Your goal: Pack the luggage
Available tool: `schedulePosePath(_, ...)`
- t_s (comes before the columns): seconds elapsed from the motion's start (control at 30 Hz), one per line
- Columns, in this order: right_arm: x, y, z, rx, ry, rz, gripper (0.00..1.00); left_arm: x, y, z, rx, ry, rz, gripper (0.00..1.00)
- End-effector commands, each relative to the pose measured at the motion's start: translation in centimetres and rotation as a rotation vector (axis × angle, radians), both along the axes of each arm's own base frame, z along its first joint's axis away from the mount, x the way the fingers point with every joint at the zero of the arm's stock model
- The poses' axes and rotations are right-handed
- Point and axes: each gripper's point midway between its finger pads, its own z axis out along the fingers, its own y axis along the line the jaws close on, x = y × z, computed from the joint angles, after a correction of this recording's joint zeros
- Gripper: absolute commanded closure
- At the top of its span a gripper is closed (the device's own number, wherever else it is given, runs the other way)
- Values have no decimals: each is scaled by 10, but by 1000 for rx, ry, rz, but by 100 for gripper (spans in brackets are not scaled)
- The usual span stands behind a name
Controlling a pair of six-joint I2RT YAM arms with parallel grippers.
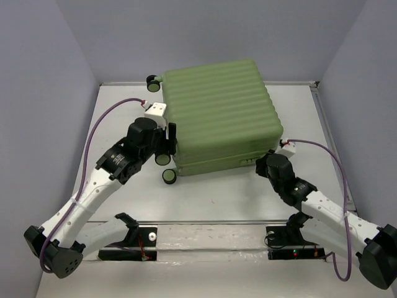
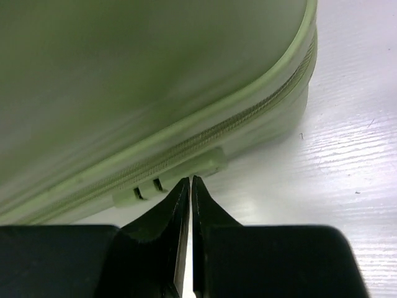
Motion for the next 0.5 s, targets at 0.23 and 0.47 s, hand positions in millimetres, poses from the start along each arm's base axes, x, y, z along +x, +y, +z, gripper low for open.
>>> schedulePosePath(0.23, 57, 3, 64, 54, -162, 82, 89, -28, -56, -74, -89, 245, -270, 44)
schedulePosePath(0.47, 93, -17, 113, -13, -250, 42, 88, -47, -91, -117, -185, 378, -410, 51)
